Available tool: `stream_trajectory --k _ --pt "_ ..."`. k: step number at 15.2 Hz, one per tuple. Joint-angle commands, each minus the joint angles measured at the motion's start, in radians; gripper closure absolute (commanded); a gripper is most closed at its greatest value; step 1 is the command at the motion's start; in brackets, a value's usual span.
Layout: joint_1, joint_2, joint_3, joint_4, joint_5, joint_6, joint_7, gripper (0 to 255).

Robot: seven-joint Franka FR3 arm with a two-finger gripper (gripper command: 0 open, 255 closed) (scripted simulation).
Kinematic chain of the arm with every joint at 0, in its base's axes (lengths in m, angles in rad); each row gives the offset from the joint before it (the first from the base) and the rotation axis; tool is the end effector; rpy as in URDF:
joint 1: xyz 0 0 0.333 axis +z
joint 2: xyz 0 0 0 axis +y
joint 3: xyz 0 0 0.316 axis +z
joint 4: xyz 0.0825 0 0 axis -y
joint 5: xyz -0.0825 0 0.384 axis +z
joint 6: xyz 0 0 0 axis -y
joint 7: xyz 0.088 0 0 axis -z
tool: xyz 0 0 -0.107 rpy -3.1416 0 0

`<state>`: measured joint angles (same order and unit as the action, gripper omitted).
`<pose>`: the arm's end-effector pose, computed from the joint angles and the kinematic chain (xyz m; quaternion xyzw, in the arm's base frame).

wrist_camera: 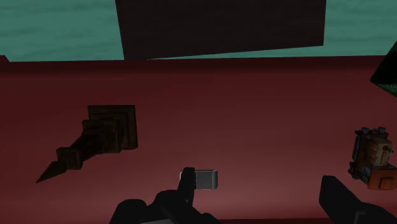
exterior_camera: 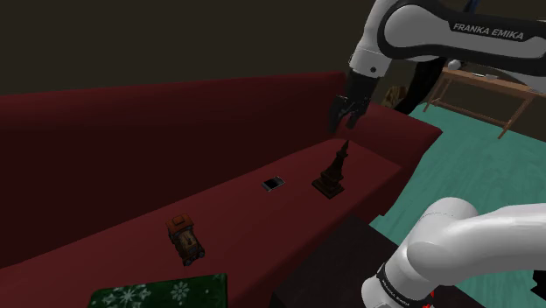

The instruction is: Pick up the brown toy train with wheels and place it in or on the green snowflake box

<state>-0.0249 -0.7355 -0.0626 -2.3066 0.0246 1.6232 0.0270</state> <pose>0.3254 -0.0321 0.6024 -0.9979 0.0500 -0.0263 0.0327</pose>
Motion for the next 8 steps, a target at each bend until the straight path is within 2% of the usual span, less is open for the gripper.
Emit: stream_trajectory --k 1,8 --pt "0.000 0.000 0.000 0.000 0.000 0.000 0.000 0" --pt "0.047 0.045 0.088 -0.143 0.077 0.211 0.085 0"
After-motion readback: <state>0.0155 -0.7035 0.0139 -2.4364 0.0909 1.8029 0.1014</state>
